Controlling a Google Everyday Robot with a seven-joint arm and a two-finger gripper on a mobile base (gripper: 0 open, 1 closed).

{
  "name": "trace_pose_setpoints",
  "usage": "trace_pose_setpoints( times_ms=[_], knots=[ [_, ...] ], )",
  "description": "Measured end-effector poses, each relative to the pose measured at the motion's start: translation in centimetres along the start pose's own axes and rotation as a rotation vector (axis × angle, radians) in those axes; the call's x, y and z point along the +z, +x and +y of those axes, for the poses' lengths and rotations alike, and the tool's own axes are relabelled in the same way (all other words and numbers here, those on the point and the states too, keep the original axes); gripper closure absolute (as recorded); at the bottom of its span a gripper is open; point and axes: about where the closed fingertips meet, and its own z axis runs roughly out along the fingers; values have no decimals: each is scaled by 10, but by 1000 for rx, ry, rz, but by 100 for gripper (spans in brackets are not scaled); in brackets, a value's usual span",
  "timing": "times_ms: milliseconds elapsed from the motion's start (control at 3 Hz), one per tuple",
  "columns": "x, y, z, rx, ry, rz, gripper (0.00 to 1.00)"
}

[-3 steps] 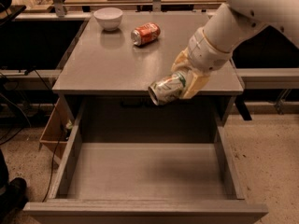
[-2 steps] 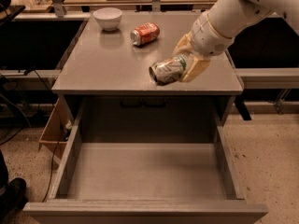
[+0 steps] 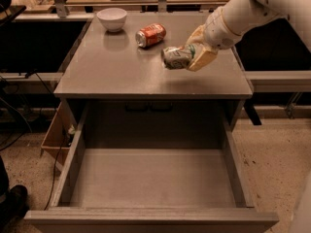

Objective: Pick 7up can from top drawer and place on counter

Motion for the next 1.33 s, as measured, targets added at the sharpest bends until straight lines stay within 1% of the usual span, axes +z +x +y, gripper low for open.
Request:
trace_pose_setpoints(
  times_ms=[333,667,1000,1333],
  knots=[
    [24,24,-12,93,26,-37,100],
    [53,44,-17,171,19,-62,82],
    [66,50,-22,207,3,-57,50],
    [65,49,-23,207,3,-57,27]
  ],
)
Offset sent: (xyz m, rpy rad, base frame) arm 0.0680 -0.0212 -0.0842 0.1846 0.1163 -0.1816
